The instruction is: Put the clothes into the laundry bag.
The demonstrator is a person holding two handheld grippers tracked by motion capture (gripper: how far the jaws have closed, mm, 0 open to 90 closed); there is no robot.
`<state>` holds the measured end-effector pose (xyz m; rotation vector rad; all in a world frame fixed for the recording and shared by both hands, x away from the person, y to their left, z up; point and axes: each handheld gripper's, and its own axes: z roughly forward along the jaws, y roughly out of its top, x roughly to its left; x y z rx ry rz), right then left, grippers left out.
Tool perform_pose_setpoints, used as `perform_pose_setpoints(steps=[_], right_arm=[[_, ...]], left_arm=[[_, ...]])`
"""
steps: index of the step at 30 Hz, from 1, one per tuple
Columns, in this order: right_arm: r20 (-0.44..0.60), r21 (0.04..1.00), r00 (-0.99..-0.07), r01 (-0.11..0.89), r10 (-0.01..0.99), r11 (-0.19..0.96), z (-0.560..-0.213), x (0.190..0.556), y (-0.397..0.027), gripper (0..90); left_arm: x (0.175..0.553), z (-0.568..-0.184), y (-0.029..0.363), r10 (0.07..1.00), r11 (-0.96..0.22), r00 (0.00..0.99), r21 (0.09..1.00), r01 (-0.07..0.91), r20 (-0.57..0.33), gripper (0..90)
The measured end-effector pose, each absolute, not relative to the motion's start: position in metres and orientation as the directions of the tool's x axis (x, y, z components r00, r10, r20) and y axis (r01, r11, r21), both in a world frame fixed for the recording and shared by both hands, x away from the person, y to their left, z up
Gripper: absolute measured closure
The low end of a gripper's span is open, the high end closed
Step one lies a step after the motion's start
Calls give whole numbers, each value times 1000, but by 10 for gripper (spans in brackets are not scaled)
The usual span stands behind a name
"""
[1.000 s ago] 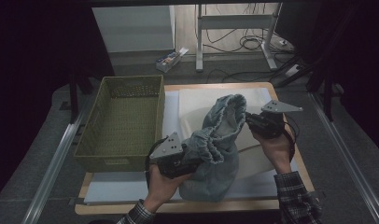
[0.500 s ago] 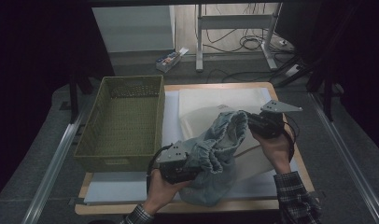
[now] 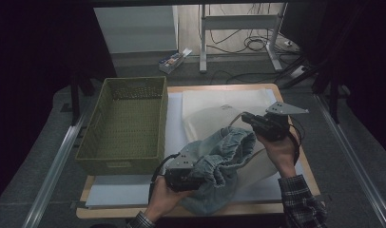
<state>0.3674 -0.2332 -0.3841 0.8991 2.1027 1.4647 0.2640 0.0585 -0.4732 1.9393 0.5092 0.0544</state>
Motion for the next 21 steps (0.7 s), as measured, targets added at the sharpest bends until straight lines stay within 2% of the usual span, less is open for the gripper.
perform_pose_setpoints(steps=[12, 17, 21], right_arm=[[23, 934, -705, 268, 709, 236, -382, 367, -235, 858], [21, 933, -710, 266, 703, 241, -382, 366, -233, 858], [17, 932, -718, 263, 696, 248, -382, 365, -231, 858]], left_arm=[[263, -479, 43, 334, -403, 919, 850, 340, -209, 700], [267, -482, 39, 388, -431, 900, 824, 368, -199, 701], [273, -484, 39, 429, -411, 874, 812, 414, -228, 701]])
